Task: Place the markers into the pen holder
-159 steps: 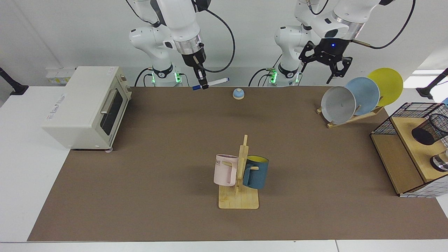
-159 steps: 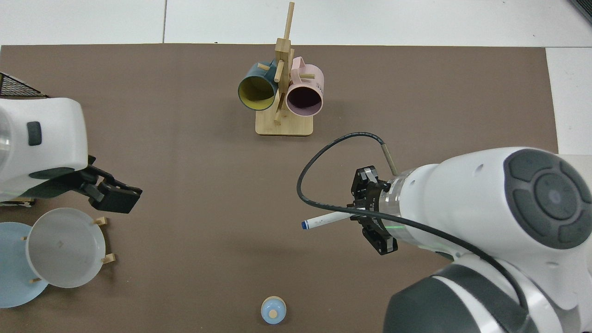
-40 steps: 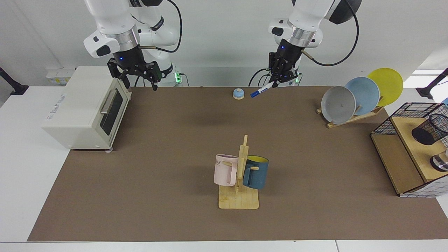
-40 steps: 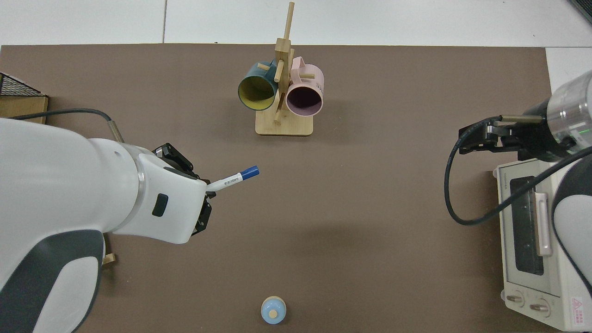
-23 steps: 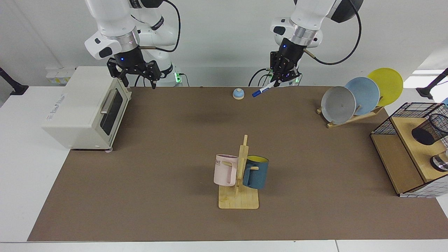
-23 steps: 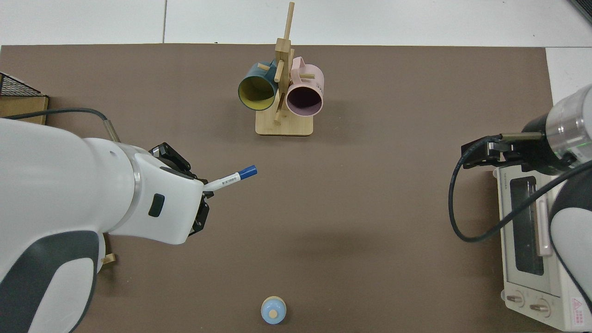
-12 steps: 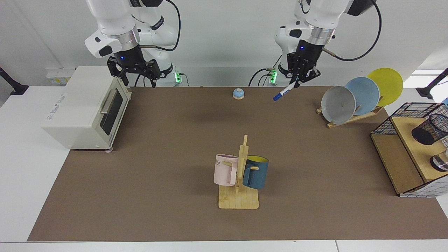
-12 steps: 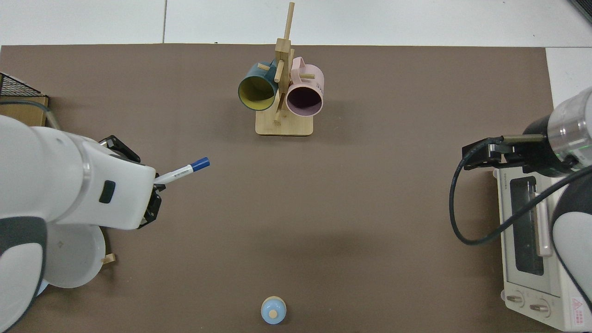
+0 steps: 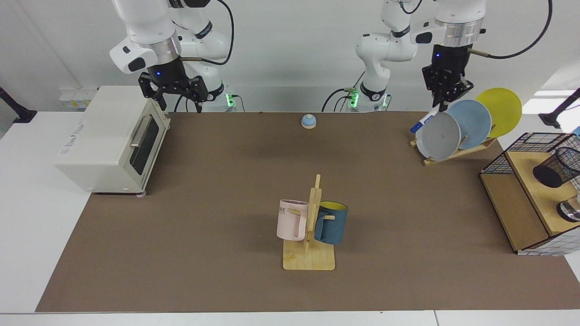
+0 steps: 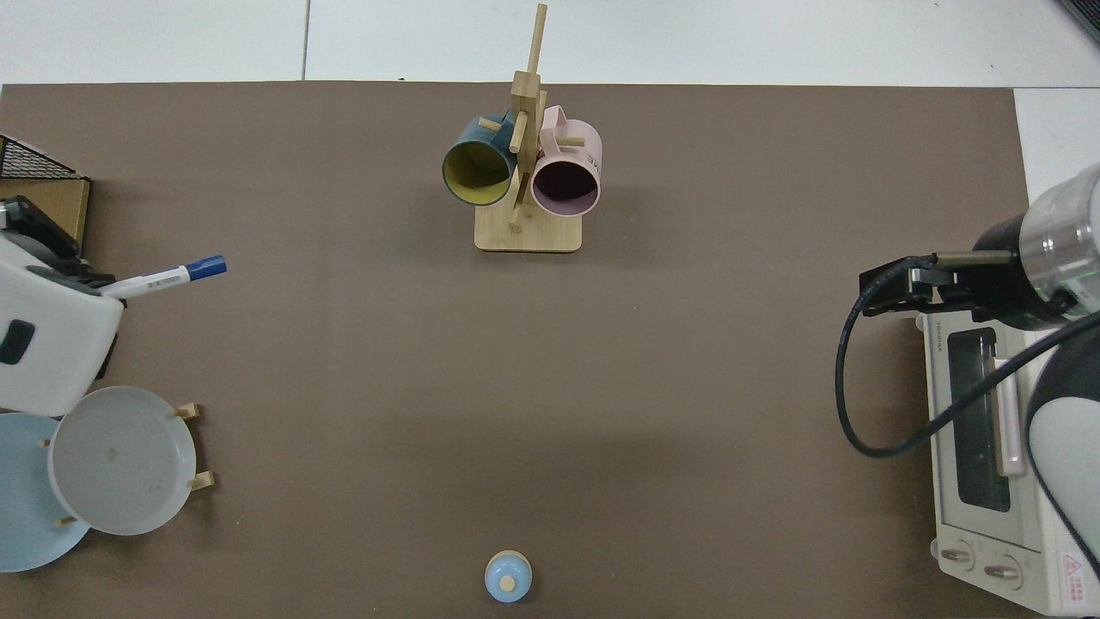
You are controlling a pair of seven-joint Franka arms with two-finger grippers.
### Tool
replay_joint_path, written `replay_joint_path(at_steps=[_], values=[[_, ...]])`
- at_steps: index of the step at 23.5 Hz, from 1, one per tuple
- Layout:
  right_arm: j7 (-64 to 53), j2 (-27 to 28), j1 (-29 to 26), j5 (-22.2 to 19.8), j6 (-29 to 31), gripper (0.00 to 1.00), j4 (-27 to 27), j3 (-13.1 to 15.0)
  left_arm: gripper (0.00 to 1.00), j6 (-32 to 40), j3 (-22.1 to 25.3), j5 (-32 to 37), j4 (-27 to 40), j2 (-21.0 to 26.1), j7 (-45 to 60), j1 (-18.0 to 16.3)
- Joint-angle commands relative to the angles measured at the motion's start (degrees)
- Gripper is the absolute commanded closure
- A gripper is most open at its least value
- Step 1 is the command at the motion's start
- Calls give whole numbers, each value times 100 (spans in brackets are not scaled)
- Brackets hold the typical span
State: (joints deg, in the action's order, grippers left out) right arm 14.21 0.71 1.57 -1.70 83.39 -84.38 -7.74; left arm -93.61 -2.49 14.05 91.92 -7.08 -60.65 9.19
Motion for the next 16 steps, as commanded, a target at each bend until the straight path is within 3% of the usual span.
replay_joint_path(at_steps=[1,7,16], values=[[-129,-115,-122,3,11,0,-131,-79,100,123,222,615,-245,128,-650,-31],[-129,-115,-122,3,11,0,-131,-70,100,133,512,1196,-289,128,-1360,-40],[-129,-115,-122,3,11,0,-131,-70,100,-262,1364,1407,-394,277,-2423,-31]])
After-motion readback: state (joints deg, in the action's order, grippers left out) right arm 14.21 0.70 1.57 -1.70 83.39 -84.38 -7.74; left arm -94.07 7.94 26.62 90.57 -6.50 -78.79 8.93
